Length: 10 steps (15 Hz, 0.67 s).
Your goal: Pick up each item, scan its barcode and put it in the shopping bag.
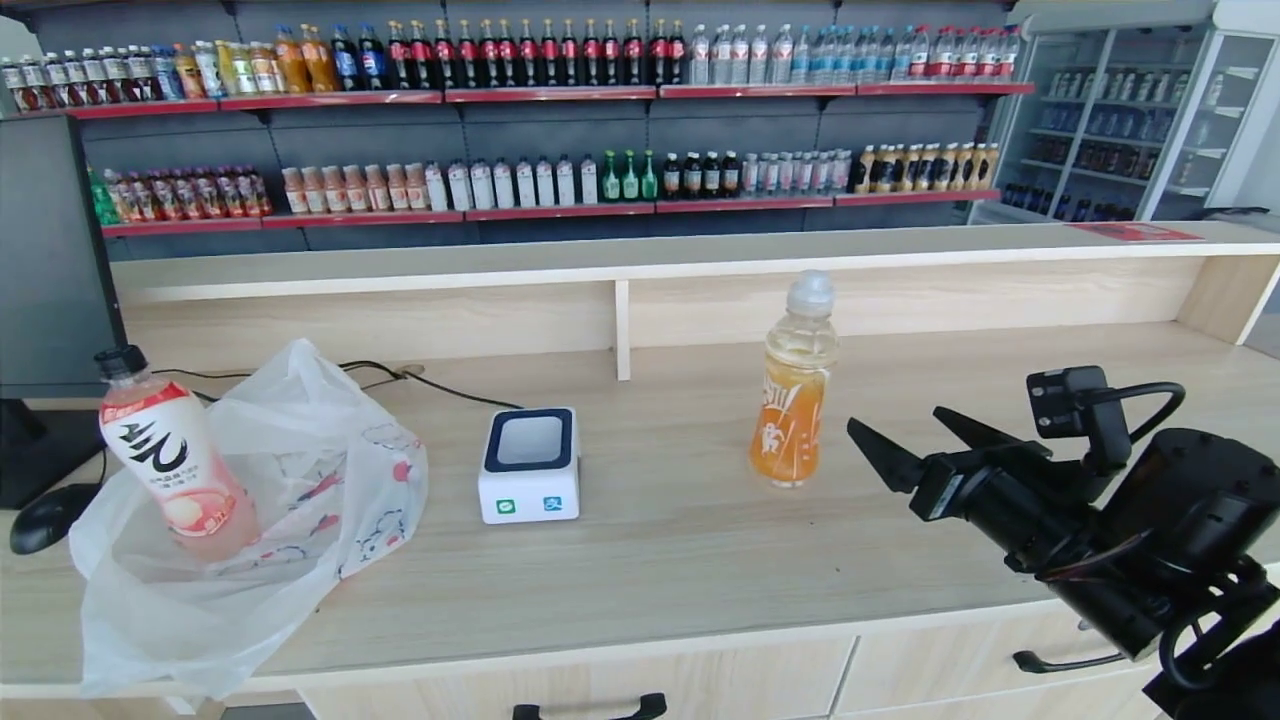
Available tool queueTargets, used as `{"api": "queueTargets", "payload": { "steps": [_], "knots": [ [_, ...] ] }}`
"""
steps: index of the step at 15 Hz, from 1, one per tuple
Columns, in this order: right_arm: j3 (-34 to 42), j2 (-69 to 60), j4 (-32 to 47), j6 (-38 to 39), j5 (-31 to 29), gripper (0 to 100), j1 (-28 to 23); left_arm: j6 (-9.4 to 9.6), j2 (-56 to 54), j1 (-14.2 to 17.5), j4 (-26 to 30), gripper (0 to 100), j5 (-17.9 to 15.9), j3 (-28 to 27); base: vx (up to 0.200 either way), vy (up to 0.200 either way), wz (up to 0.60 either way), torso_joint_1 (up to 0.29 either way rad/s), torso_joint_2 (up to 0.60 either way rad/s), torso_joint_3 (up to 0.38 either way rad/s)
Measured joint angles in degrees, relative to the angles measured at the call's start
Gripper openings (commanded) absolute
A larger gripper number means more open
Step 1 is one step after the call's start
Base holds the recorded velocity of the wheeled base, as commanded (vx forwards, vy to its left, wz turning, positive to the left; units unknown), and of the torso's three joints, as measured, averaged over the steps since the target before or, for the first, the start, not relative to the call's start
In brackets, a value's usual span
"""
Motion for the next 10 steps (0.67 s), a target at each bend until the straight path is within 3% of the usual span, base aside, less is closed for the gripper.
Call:
{"api": "queueTargets", "payload": {
  "steps": [10],
  "knots": [
    [5.5,-0.7,0.1,0.0,0.0,100,-3.0,-0.07,0.0,0.1,0.1,100,0.0,0.0,0.0,0.0,0.0,0.0,0.0,0.0]
  ]
}}
